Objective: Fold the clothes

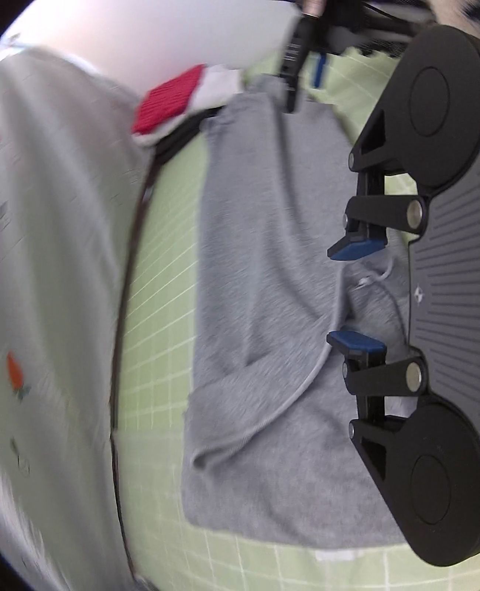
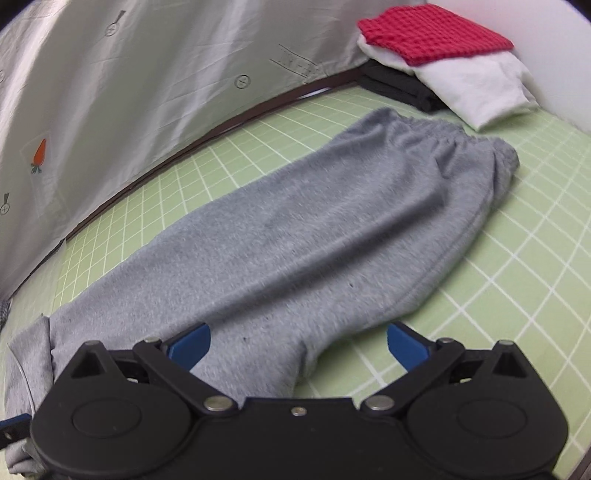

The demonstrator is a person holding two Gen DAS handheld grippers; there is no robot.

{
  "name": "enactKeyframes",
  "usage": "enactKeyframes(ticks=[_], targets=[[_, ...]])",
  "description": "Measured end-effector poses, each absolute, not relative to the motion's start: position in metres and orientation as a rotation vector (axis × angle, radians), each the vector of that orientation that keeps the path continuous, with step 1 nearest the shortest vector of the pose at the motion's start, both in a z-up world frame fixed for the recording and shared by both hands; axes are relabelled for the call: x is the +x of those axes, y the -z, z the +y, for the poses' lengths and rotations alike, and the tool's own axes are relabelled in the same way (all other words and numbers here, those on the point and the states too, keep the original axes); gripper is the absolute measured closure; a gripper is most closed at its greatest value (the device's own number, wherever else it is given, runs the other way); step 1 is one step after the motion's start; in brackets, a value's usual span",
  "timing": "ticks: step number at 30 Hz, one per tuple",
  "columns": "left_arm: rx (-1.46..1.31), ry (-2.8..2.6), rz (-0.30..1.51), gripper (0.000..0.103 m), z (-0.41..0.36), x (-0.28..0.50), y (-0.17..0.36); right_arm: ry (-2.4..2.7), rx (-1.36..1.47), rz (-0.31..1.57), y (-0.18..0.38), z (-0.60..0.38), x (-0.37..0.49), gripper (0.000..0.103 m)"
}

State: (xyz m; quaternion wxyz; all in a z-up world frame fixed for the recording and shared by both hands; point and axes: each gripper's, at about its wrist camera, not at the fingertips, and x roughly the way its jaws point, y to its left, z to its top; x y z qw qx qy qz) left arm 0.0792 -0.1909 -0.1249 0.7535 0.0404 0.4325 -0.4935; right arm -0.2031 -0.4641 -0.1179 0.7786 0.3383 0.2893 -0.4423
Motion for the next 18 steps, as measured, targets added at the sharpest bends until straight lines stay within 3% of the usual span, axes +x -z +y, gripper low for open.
enactKeyframes(ticks=[6, 18], targets=[[-0.148, 0.928, 0.997, 0.053, -0.160, 0.109, 0.115, 0.948, 0.749, 0.637, 0.128, -0.464, -0.194, 0.000], [-0.109, 0.793, 1.008, 0.047, -0.200, 0.153, 0.131, 0.914, 0.716, 0.696, 0.132, -0.456, -0.191, 0.000]])
